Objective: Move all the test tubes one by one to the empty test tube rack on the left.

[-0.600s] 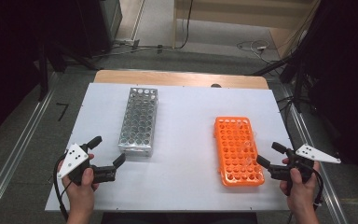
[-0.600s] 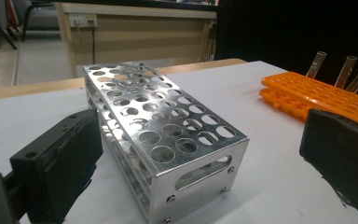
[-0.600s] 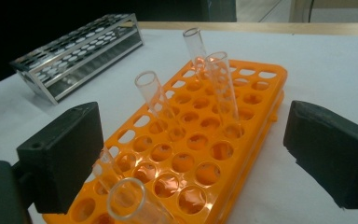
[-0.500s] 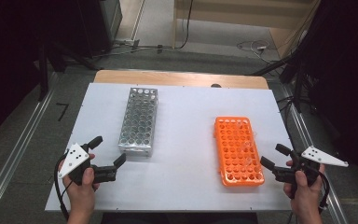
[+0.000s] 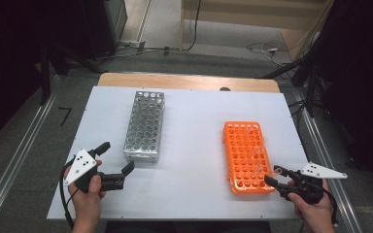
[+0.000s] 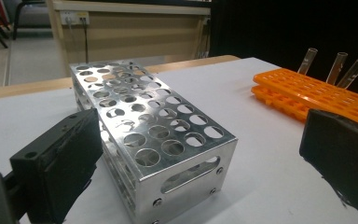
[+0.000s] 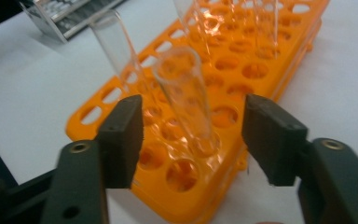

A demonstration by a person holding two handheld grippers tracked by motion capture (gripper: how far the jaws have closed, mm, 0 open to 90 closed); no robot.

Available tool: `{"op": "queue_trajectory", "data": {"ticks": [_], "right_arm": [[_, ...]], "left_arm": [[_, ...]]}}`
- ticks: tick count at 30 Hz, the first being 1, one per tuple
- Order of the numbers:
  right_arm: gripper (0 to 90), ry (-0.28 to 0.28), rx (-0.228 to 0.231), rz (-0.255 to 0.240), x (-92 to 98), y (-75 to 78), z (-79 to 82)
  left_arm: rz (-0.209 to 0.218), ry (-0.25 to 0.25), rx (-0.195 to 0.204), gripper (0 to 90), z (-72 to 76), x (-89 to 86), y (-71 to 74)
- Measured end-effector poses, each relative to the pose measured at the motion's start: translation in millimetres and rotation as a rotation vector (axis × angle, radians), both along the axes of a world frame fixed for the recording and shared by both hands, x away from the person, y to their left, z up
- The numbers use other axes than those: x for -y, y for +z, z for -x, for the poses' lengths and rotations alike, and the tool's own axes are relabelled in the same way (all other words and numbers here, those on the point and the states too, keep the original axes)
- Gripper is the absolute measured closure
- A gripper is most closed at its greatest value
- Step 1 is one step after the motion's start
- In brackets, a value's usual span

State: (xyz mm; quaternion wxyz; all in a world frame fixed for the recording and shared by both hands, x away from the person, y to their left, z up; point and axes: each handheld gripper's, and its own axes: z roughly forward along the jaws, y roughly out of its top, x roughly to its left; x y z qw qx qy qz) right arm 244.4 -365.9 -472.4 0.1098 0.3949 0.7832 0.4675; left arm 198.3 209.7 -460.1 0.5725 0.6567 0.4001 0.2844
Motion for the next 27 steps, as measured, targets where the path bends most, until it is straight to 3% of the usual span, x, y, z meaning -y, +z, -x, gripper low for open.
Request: {"op": "queue_trajectory", "data": {"ticks": [2, 3, 6, 16, 23, 24, 27], "right_arm": [[46.8, 0.000, -0.003, -0.001, 1.2, -2.0, -0.9], [54.1, 0.021, 0.005, -0.025, 2.8, -4.4, -1.6], [60.8, 0.042, 0.009, 0.004, 0.2, -5.8, -1.5], [73.2, 0.010, 0.059, 0.067, -1.7, -5.7, 1.2], [73.7, 0.009, 0.035, 0.042, 0.2, -2.5, -1.4], [73.7, -0.003, 0.025, 0.013, 1.8, 2.0, -2.7], [73.7, -0.016, 0.036, 0.002, 3.6, 11.5, -2.6]], "left_arm": [[0.000, -0.001, -0.001, 0.0, 0.1, 0.5, 0.1], [-0.001, -0.002, 0.000, 0.0, 0.3, 0.7, 0.2], [-0.001, -0.005, -0.004, 0.0, 0.5, 1.0, -0.1], [-0.003, -0.010, -0.010, 0.0, 0.8, 2.5, -1.2], [-0.020, -0.011, -0.002, 0.0, 2.8, 6.2, 0.4], [-0.019, -0.018, -0.003, 0.0, 3.1, 6.8, 0.4], [-0.014, -0.021, -0.004, 0.0, 3.4, 7.2, 0.2]]}}
